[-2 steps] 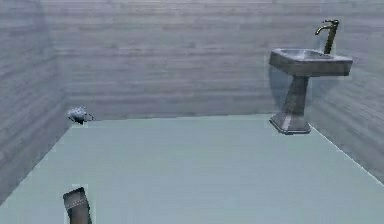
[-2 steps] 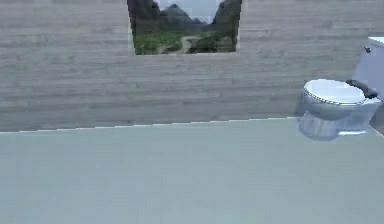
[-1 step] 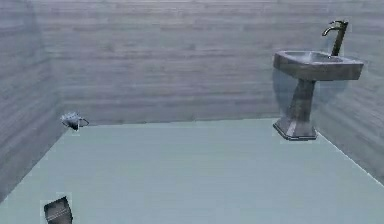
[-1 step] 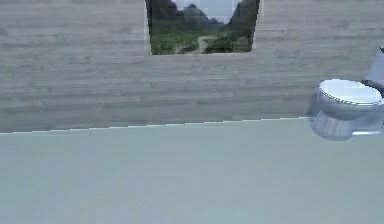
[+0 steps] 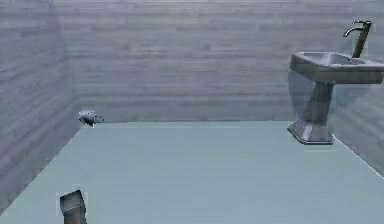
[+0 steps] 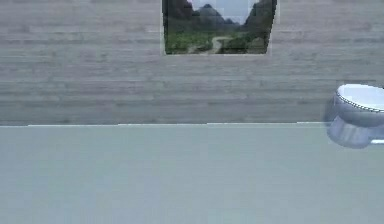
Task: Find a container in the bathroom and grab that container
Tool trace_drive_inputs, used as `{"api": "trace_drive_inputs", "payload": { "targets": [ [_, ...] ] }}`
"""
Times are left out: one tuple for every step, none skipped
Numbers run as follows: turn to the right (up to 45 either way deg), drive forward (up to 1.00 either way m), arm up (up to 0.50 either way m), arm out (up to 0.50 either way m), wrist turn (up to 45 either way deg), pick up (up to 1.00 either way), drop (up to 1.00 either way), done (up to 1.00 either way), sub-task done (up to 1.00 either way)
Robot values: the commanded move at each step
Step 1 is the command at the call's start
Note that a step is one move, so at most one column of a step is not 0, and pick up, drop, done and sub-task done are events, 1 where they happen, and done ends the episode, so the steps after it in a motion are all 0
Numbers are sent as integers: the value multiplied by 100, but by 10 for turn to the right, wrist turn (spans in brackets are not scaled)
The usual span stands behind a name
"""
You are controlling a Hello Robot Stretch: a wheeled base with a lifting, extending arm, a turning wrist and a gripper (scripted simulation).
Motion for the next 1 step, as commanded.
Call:
{"api": "trace_drive_inputs", "payload": {
  "targets": [
    [0, 85, 0, 0, 0, 0, 0, 0, 0]
  ]
}}
